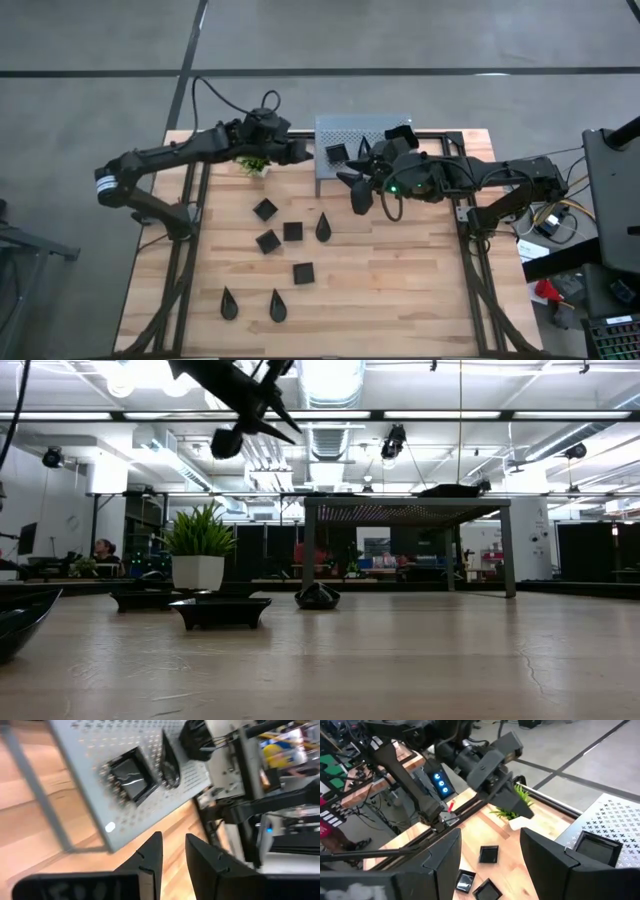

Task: Pick & Place Mini shaped plates
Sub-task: Stack the black square plate on top of the black square plate on the shelf

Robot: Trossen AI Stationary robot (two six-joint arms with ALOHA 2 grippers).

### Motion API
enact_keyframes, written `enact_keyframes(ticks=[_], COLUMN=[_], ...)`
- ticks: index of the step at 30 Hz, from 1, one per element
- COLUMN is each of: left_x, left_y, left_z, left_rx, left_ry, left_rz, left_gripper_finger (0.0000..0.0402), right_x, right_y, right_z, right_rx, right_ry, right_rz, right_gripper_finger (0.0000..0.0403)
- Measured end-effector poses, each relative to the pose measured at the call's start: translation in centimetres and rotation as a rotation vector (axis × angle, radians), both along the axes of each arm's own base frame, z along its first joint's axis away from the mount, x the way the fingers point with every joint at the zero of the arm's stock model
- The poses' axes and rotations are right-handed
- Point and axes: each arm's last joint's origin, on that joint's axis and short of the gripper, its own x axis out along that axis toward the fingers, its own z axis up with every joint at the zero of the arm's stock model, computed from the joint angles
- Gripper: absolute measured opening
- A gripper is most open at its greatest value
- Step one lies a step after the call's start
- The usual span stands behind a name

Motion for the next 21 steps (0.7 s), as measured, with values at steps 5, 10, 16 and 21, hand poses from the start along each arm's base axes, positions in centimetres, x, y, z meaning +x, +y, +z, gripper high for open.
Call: enact_keyframes(ticks=[5, 10, 16, 21], left_x=[-0.9, -1.5, -2.2, -2.7], left_y=[-1.6, -2.9, -4.2, -4.8], left_z=[0.4, 0.6, 0.4, 0.1], left_rx=[0.021, 0.053, 0.059, 0.042], left_ry=[0.06, 0.099, 0.166, 0.227], left_rz=[0.011, 0.013, -0.01, -0.029], left_gripper_finger=[0.0076, 0.0076, 0.0076, 0.0076], right_x=[0.0, 0.0, 0.0, 0.0], right_y=[0.0, 0.0, 0.0, 0.0], right_z=[0.0, 0.0, 0.0, 0.0], right_rx=[0.0, -0.008, -0.015, -0.015], right_ry=[0.001, 0.004, 0.007, 0.008], right_rz=[0.002, 0.005, 0.007, 0.007], right_gripper_finger=[0.0201, 0.0201, 0.0201, 0.0201])
